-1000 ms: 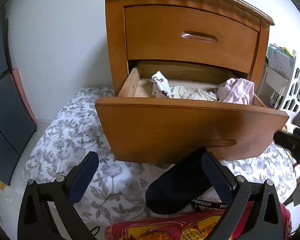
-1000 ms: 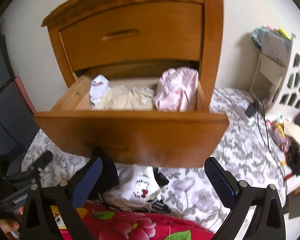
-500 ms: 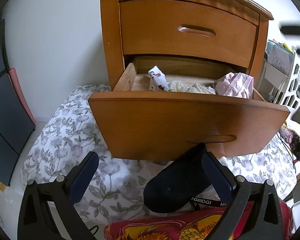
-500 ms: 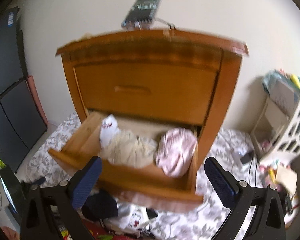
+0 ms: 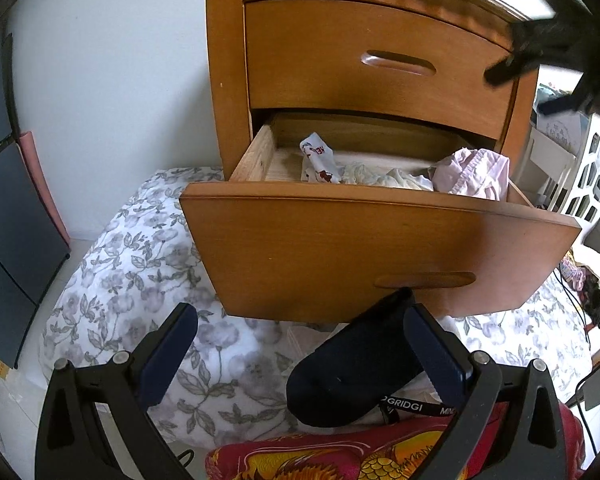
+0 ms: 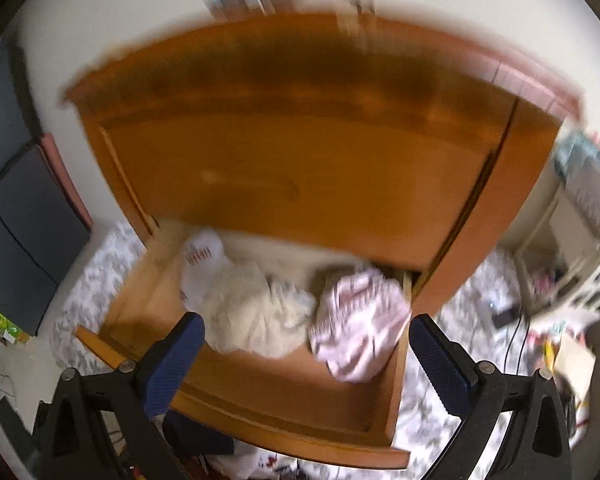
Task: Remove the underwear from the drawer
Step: 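Reach the right gripper down into the open drawer toward the pink garment, then close the right gripper on the pink garment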
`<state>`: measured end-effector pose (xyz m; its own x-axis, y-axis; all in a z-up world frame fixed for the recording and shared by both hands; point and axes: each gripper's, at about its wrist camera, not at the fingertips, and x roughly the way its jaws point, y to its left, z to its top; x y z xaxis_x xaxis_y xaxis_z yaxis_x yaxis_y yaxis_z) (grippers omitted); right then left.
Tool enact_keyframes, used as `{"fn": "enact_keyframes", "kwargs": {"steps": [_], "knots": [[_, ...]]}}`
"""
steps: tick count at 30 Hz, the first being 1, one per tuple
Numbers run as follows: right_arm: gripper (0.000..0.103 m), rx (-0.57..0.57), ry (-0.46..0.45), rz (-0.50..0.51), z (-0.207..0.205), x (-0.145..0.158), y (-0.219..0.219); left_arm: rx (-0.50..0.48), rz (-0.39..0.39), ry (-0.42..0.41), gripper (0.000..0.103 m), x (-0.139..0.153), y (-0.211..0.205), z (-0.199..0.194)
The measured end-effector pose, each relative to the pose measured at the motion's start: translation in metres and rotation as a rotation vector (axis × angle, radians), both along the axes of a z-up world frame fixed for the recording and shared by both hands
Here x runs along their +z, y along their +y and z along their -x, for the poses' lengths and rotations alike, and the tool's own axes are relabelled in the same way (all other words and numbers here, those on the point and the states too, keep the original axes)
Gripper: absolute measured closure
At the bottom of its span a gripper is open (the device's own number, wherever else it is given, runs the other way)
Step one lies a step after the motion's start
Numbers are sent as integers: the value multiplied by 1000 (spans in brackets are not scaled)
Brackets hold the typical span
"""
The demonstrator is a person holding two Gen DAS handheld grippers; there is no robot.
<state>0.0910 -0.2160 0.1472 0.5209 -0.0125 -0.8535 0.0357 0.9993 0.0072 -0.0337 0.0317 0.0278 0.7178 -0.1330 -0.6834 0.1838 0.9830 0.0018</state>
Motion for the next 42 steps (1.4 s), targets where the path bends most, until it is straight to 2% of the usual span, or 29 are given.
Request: {"fn": "enact_keyframes", "kwargs": {"steps": [1, 5, 11, 14, 24, 33, 36, 42], "knots": [[0, -25, 49, -26, -8, -13, -6, -1, 1, 1, 0, 0, 0, 0], [0, -85, 141, -66, -23, -43, -21, -3, 8, 9, 0, -1, 2, -1], [0, -112, 268, -73, -42, -81, -27, -6, 14, 14, 0, -1, 2, -3], [5, -138, 321, -41, -52, -100, -32, -11, 16, 14, 0, -2, 1, -2], [14, -203, 368, -28, -70, -123, -50, -18, 29, 30, 0, -3, 1, -5], [18, -190, 372, -15, -88, -128, -43, -22, 38, 41, 1, -4, 3, -7], [22, -202, 382, 3, -89, -133, -40, -25, 39, 44, 0, -5, 3, -8], [37, -232, 382, 26, -95, -141, -44, -27, 42, 48, 0, -6, 3, -8]]}}
